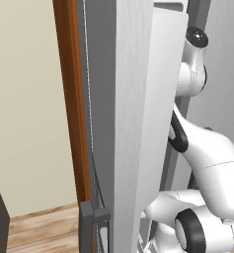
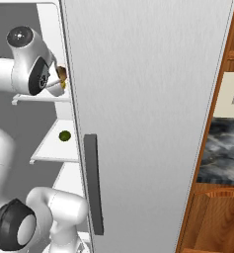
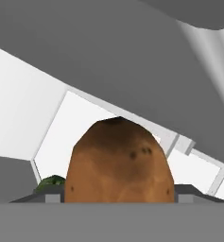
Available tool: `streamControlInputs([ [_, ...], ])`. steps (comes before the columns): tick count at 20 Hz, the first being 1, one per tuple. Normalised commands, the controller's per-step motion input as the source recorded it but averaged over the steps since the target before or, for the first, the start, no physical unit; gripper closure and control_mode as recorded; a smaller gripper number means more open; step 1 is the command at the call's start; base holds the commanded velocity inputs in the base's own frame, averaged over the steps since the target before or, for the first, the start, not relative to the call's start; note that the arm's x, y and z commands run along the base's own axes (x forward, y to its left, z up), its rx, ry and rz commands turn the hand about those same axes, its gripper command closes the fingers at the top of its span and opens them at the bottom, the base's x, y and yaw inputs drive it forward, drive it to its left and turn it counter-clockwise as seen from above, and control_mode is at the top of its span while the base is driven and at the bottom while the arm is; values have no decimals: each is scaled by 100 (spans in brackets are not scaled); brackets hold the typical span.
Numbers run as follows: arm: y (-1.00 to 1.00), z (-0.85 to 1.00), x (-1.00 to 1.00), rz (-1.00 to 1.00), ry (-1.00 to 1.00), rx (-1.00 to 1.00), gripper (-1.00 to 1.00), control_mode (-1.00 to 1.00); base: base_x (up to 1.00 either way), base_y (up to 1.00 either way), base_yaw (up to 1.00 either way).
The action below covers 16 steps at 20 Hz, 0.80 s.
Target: Take the lime and potato from the second highest rack and move them to the highest rack where the lemon and broccoli are located, to maximize freezer space. Close the freezer door after rearranging.
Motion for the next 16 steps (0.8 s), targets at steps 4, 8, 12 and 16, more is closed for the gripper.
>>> streamControlInputs([
  [4,0,-17,56,-7,3,0,100,-100,0,0,0],
  [8,0,-10,64,-5,6,0,100,-100,0,0,0],
  [12,0,-8,62,-4,7,0,100,-100,0,0,0],
  [16,0,-11,50,-3,10,0,100,-100,0,0,0],
])
